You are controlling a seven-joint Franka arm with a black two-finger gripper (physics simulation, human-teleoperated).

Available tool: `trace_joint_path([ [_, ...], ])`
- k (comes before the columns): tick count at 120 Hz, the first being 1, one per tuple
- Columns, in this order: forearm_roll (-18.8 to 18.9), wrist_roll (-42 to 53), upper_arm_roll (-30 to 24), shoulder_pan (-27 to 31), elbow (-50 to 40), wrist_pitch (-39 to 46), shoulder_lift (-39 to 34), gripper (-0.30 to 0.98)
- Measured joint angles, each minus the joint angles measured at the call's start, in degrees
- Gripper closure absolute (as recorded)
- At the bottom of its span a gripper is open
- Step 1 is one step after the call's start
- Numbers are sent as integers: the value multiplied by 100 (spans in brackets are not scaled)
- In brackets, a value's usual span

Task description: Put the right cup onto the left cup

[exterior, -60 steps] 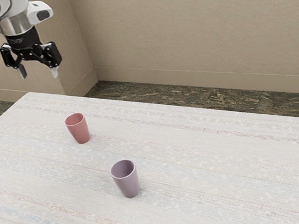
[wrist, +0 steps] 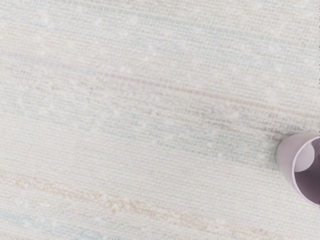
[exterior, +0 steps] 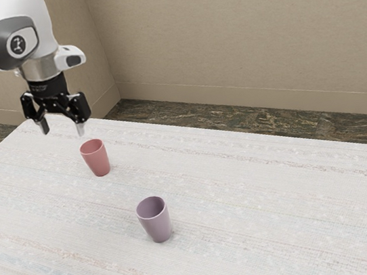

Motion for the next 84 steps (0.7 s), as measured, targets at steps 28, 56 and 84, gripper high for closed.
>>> trace_joint_path([
  [28,-492,69,-126,13,-606,474,182,0],
  [56,-651,59,-318,-38,-1081,1092,413,0],
  [84,-785,-11,-505,-61,-1329,1481,752,0],
])
